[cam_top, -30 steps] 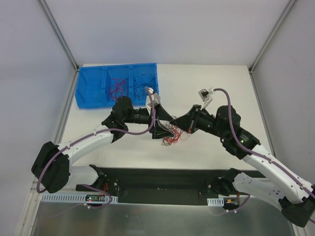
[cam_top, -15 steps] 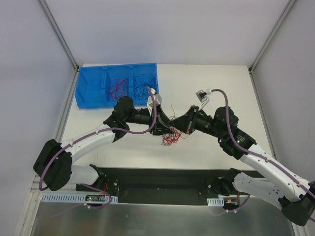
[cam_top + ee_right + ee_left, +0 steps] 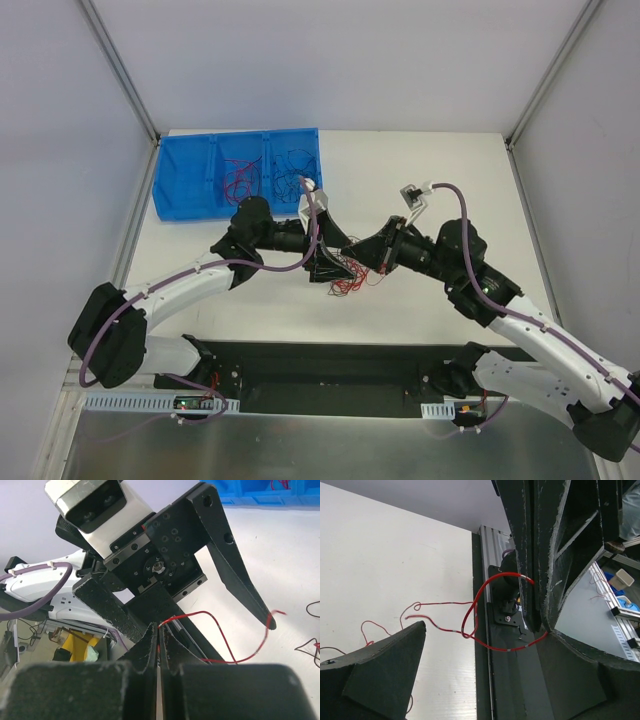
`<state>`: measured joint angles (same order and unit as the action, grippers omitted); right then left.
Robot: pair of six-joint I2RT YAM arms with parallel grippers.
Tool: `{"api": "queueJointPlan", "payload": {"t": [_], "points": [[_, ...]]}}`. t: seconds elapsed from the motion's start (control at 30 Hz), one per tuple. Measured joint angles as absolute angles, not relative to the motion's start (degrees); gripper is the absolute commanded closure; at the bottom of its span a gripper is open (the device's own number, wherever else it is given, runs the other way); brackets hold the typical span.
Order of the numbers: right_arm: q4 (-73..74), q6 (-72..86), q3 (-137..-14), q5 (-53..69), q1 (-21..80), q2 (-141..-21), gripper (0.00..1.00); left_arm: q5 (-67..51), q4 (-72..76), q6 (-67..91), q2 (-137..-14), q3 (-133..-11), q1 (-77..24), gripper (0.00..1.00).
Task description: Untangle the cables
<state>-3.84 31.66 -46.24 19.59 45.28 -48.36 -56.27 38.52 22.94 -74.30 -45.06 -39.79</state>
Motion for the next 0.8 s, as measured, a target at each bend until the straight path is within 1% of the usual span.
{"api": "queueJointPlan", "payload": {"t": [0.07, 0.1, 0.2, 0.27, 0.33, 0.4, 0.5, 0.6, 0.7, 0.77, 0.8], "points": [[-3.9, 32.2, -46.2, 19.6, 45.3, -48.4, 1.0, -55.6, 39.0, 22.9, -73.8, -44.6, -39.8, 0.1], [-4.3, 32.6, -46.1, 19.6, 45.3, -48.5, 0.99, -55.2, 39.4, 22.9, -73.4, -44.2, -39.8, 0.12], [-6.8, 34.5, -45.1, 19.9, 45.3, -49.1, 1.0, -55.0, 41.9, 23.0, -71.9, -42.5, -39.8, 0.21], [-8.4, 35.8, -44.5, 20.1, 45.5, -50.1, 1.0, -55.0, 43.3, 23.1, -71.4, -42.0, -39.8, 0.28], [-9.5, 36.7, -44.3, 20.1, 45.7, -51.4, 1.0, -55.0, 44.2, 23.2, -71.3, -42.0, -39.8, 0.38], [-10.6, 37.5, -44.2, 20.3, 46.1, -52.6, 0.99, -55.0, 44.8, 23.4, -71.3, -42.0, -39.8, 0.52], [-11.7, 38.3, -44.2, 20.2, 46.4, -53.3, 1.0, -55.1, 45.2, 23.4, -71.2, -41.9, -39.8, 0.69], [-12.3, 38.6, -44.2, 19.5, 46.2, -53.3, 1.0, -55.5, 45.2, 23.4, -71.2, -41.9, -39.8, 0.76], [-12.3, 38.5, -44.2, 18.8, 46.2, -53.0, 1.0, -55.8, 45.1, 23.4, -71.2, -42.0, -39.8, 0.99], [-12.4, 38.6, -44.2, 18.2, 46.1, -52.4, 1.0, -56.5, 44.7, 23.4, -71.2, -42.0, -39.7, 1.0], [-12.4, 38.5, -44.2, 18.2, 46.0, -52.0, 0.98, -56.5, 44.7, 23.5, -71.2, -42.0, -39.7, 1.0]]}}
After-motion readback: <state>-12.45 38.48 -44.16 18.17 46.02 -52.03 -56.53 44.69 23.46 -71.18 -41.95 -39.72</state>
